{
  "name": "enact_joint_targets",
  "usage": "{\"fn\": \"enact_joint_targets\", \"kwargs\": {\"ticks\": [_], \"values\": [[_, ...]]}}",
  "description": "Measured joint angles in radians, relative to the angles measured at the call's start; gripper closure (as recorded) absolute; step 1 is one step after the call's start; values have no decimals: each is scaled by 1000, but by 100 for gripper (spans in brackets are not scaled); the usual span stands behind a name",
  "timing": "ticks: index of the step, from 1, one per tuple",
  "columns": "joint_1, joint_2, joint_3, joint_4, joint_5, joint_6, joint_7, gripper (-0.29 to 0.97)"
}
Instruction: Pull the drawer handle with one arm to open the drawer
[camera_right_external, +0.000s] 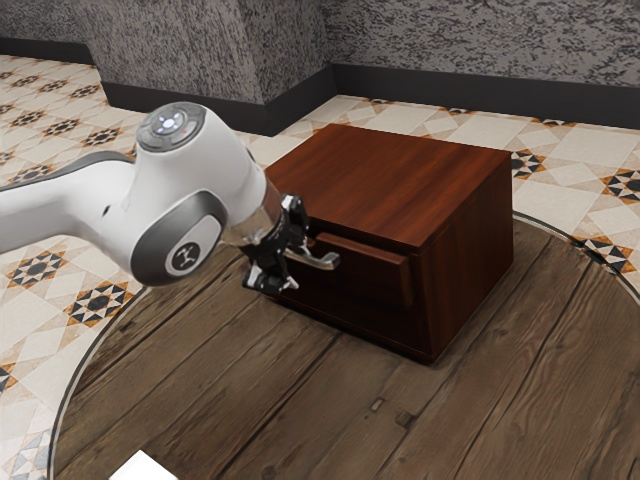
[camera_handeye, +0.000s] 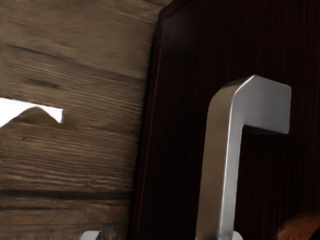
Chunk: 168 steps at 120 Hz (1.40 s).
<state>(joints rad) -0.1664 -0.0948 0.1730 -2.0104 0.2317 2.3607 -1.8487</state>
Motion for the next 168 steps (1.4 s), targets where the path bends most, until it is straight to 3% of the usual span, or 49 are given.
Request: {"fn": "enact_joint_targets", "kwargs": {"ticks": [69,168], "values": [[-3,-257,0,-202,-50,-123,-5,43],[-1,-405,10,-259,-106,-365,-31,42]]}}
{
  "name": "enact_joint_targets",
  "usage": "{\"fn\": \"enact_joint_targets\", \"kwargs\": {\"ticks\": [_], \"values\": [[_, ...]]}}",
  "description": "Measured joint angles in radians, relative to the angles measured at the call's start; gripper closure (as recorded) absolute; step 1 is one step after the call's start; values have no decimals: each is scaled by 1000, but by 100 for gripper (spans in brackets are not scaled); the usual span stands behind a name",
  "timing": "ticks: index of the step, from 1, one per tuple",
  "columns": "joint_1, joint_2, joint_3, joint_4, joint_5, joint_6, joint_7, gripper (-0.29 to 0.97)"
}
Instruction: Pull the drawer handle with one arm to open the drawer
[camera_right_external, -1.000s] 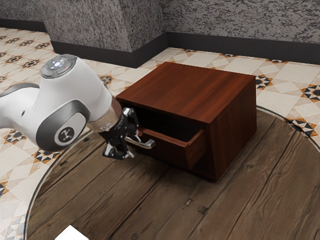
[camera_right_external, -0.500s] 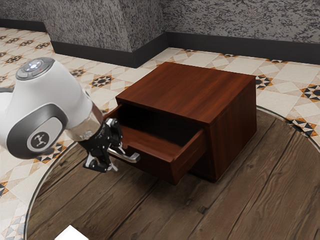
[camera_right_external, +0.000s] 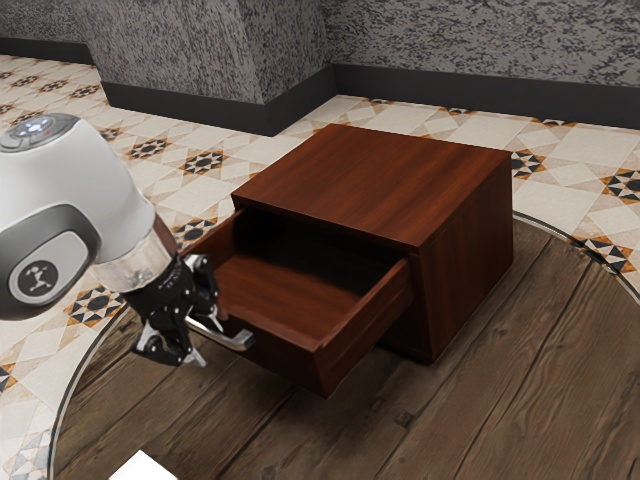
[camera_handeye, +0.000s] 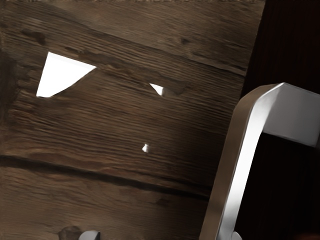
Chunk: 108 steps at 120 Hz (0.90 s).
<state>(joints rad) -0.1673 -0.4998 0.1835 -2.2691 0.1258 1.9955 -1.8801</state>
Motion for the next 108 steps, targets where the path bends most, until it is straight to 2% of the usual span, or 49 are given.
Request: {"fn": "enact_joint_targets", "kwargs": {"ticks": [52,108], "values": [[-1,-14,4,0,-12,-47,-4,40],[-1,-10,7,15,-12,-66,-6,33]]}}
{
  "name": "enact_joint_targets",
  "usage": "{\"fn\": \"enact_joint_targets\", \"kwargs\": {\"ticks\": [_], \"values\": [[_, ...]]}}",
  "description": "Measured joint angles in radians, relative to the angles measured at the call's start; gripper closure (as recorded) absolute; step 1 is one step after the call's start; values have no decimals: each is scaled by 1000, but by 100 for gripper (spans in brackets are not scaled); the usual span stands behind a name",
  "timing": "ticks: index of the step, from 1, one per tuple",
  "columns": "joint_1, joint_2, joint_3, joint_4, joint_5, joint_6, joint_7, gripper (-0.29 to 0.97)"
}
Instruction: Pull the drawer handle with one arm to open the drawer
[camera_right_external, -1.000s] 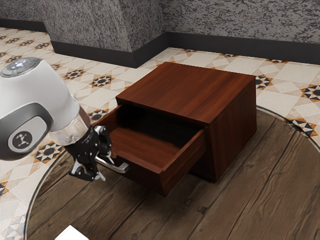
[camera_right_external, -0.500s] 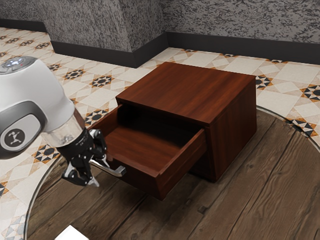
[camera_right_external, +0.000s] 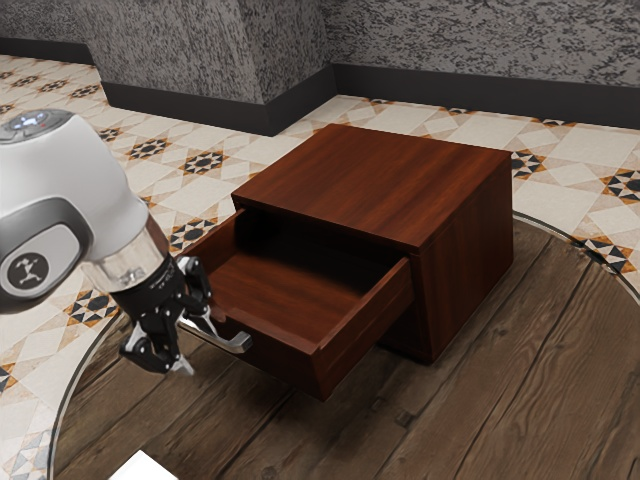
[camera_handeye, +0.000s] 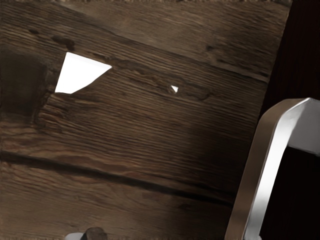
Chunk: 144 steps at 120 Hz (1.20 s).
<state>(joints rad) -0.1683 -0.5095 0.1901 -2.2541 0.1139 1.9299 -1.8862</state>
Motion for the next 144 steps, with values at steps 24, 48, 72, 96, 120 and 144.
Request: {"fn": "enact_joint_targets", "kwargs": {"ticks": [24,48,72,96,120,144], "values": [[1,3,-1,16,1,-5,0,30],[-4,4,-10,48,2,-7,4,31],[-28,24,-45,128,4,-7,18,40],[-29,210,-214,563,12,-139,26,21],[42,466,-159,894,-28,-374,506,9],[198,510,-102,868,-80,-425,892,5]]}}
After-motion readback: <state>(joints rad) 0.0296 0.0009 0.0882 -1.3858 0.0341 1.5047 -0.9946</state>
